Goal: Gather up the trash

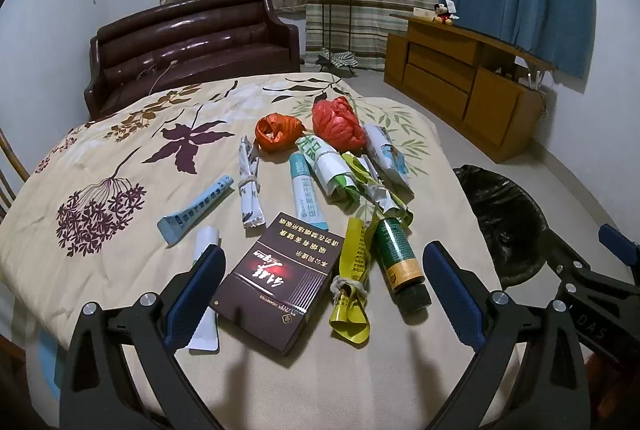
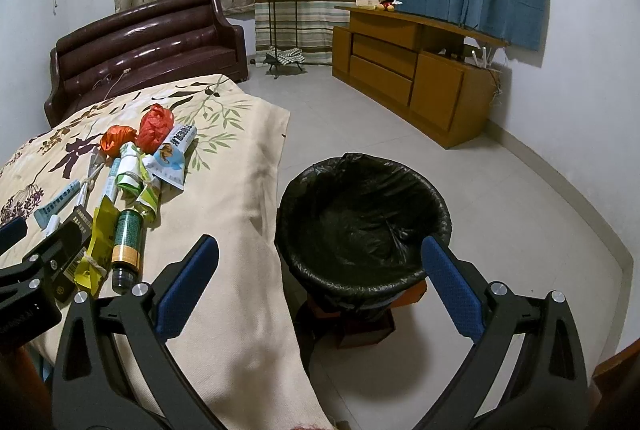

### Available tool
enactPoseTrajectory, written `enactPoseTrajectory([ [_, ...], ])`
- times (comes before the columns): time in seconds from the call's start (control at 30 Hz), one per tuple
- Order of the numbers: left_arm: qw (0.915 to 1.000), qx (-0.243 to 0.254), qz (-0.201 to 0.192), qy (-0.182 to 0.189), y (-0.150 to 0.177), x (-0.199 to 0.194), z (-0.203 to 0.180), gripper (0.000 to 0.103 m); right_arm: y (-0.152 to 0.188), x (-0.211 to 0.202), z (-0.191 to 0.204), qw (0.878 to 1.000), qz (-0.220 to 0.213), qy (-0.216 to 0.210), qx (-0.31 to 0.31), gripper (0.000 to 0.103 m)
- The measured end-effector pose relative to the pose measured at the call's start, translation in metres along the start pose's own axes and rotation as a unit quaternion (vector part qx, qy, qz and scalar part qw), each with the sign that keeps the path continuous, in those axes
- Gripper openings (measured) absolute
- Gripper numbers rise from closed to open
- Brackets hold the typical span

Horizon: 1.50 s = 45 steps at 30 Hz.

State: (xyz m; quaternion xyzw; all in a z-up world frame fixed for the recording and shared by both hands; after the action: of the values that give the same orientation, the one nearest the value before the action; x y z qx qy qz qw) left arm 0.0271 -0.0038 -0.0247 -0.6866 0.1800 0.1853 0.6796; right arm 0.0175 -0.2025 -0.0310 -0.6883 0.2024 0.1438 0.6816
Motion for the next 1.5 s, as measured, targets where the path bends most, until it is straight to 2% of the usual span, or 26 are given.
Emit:
enactPoseTrajectory([
  [1.5,1.0000,0.002,0.002,-0.002,0.0004,0.0010,-0.0015,0.096,-0.0037,0.0024,-0.0066,1.000,0.001,-0.001,0.003,0.099],
])
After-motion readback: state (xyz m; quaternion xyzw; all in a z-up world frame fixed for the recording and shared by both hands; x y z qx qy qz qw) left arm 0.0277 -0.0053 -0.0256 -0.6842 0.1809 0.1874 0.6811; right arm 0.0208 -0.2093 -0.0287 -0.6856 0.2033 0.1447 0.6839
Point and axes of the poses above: each gripper's, at about its wrist camera, not at the fingertips, and x roughly the way its jaws point, z to its left, y to its underside, the point moved 4 cm from there along x, roughly the way its jaws point, and after that the axes turned 11 degrees about -z, right-handed, at the moved point
